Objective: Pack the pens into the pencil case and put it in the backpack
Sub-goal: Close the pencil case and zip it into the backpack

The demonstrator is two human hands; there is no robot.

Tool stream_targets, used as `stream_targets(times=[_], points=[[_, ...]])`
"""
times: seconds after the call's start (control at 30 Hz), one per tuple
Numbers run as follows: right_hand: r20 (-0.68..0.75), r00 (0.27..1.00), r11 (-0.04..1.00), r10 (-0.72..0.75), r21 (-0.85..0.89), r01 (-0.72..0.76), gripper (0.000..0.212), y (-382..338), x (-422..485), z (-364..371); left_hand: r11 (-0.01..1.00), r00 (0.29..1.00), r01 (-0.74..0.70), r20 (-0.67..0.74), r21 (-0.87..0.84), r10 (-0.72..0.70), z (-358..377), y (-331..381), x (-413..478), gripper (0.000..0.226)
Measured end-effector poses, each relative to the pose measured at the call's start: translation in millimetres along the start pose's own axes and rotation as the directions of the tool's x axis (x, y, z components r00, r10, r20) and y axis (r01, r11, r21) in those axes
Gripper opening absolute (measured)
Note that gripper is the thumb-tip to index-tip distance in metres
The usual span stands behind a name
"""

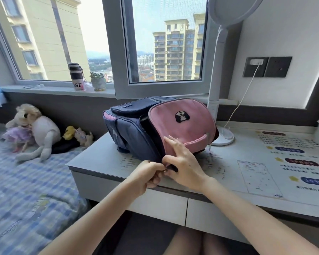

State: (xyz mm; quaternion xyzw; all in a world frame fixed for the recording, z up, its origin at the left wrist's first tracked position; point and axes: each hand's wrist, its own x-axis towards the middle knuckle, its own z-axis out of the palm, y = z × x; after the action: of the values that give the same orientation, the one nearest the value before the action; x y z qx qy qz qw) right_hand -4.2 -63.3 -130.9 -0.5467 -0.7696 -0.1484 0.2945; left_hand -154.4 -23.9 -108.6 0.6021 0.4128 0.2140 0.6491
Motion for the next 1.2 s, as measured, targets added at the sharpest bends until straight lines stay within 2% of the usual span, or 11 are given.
stream_targets(times=[0.1,0.17,0.27,0.33,0.43,0.57,0.73,0.9,0.97,1.1,1.2], points=[[-0.116,0.993,0.995,-0.016,-0.097,0.004,0.012,-2,0,8,0.996,1.0,-0.016,0.02,0.083,0.015,-7,11,-8,0.02],[-0.132,0.99,0.977,-0.055,-0.212,0.026,0.018,-4,-4,12,0.947,0.978,-0.145,-0.103,0.287,0.181,-16,16,-11,0.012],[-0.153,0.974,0.937,-0.169,-0.333,0.11,0.023,-4,-4,8,0.789,0.798,-0.367,-0.268,0.493,0.539,-29,22,-17,0.038],[-0.157,0.947,0.897,-0.279,-0.396,0.199,0.026,-3,-1,0,0.794,0.755,-0.43,-0.312,0.43,0.577,-31,33,-17,0.046],[-0.183,0.882,0.824,-0.435,-0.476,0.307,0.027,-1,1,-8,0.703,0.664,-0.384,-0.35,0.599,0.661,-29,44,1,0.034],[-0.294,0.817,0.808,-0.495,-0.502,0.309,0.027,-3,10,-22,0.693,0.744,-0.343,-0.267,0.634,0.612,-22,46,25,0.028],[-0.455,0.835,0.933,-0.309,-0.314,0.174,0.025,-2,43,-36,0.831,0.823,-0.469,-0.193,0.301,0.534,-30,45,29,0.026],[-0.377,0.926,0.993,0.019,-0.103,-0.062,0.027,-8,86,-40,0.901,0.895,-0.433,-0.125,-0.017,0.428,-35,45,18,0.022],[-0.319,0.943,0.991,0.095,-0.057,-0.12,0.026,-11,100,-43,0.912,0.904,-0.408,-0.124,0.041,0.41,-35,43,16,0.026],[-0.125,0.991,0.99,0.053,-0.122,-0.068,0.022,-21,119,-54,0.763,0.8,-0.32,-0.271,0.562,0.535,-27,39,23,0.048],[-0.085,0.995,0.985,0.058,-0.156,-0.071,0.023,-19,127,-59,0.732,0.734,-0.345,-0.317,0.587,0.601,-18,44,24,0.045]])
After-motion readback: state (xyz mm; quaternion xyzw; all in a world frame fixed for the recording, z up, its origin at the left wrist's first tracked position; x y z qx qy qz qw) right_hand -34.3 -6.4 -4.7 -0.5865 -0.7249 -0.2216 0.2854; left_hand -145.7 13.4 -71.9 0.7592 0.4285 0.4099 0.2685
